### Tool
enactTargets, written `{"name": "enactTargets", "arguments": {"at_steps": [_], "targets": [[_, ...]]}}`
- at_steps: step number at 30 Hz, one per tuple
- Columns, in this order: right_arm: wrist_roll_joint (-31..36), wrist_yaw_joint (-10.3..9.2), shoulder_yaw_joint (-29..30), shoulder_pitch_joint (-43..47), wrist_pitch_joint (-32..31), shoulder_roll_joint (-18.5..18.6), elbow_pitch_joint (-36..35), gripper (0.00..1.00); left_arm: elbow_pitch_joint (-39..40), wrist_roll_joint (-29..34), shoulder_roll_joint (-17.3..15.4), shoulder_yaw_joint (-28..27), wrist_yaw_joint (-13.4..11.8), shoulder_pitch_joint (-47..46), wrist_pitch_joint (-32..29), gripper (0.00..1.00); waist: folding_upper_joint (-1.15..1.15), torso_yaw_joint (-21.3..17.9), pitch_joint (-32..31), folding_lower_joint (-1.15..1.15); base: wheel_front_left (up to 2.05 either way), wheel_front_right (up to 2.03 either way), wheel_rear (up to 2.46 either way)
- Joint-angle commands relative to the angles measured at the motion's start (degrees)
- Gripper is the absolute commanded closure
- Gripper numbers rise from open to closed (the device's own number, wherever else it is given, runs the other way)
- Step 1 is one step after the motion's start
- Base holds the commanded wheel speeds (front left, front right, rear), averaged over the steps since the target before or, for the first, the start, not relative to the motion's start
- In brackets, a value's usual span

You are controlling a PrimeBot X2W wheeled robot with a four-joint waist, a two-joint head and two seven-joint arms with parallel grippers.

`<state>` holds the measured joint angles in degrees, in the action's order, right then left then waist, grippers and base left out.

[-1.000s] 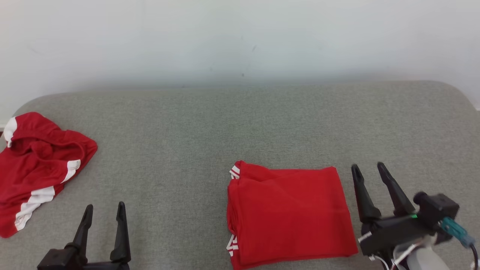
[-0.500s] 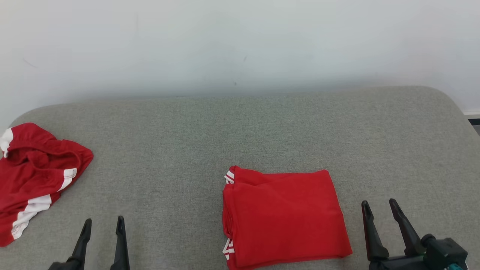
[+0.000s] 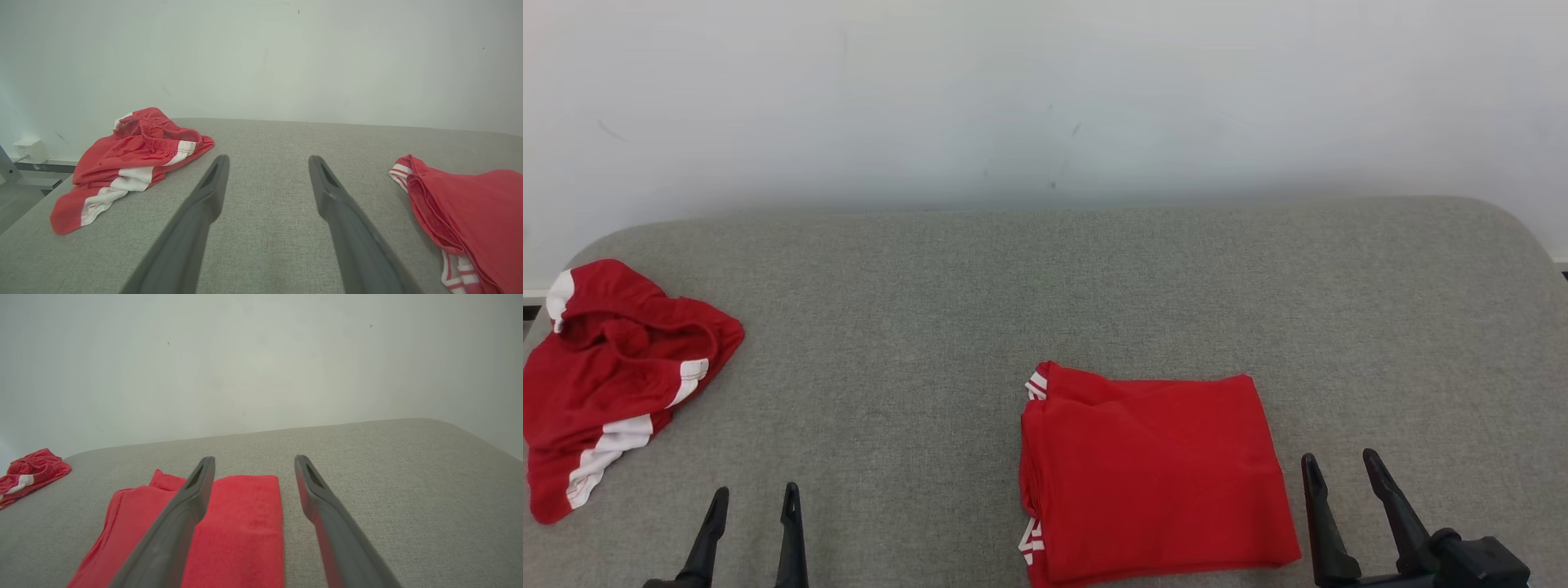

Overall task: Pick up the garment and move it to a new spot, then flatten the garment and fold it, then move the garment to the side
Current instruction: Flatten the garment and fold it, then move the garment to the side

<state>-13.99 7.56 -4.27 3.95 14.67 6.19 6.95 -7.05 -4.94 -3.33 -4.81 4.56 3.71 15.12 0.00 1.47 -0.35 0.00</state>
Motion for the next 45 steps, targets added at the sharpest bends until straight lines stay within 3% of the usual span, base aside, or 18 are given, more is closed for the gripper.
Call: {"name": "enactTargets", "arguments": {"at_steps": [1, 16, 25, 34, 45], "targets": [[0.4, -0.12, 0.0, 0.8, -0.1, -0.2, -0.3, 0.00, 0.0, 0.5, -0.2, 0.0, -0.2, 0.5, 0.0, 0.00, 0.00, 0.1, 0.0, 0.00, 0.00, 0.00, 0.00], [1.1, -0.12, -0.4, 0.5, -0.8, -0.3, -0.6, 0.00, 0.2, -0.2, -0.5, -0.1, -0.4, 0.9, 0.0, 0.00, 0.00, -0.2, 0.1, 0.00, 0.00, 0.00, 0.00], [1.6, -0.12, -1.0, -5.8, -2.9, 0.9, 1.3, 0.00, 0.2, -0.6, -0.4, 0.2, -0.3, -0.7, 0.0, 0.00, 0.00, -0.4, 1.4, 0.00, 0.00, 0.00, 0.00], [0.3, -0.12, -1.6, -15.5, -10.1, 3.2, 12.2, 0.00, 0.0, -0.9, -0.1, 1.4, -0.3, -2.5, 0.0, 0.00, 0.00, 1.4, 3.5, 0.00, 0.00, 0.00, 0.00], [-2.2, -0.12, -2.5, -20.7, -9.9, 3.5, 28.0, 0.00, -0.2, -1.2, 0.1, 2.7, -0.6, -3.9, 0.0, 0.00, 0.00, 3.8, 6.0, 0.00, 0.00, 0.00, 0.00]]}}
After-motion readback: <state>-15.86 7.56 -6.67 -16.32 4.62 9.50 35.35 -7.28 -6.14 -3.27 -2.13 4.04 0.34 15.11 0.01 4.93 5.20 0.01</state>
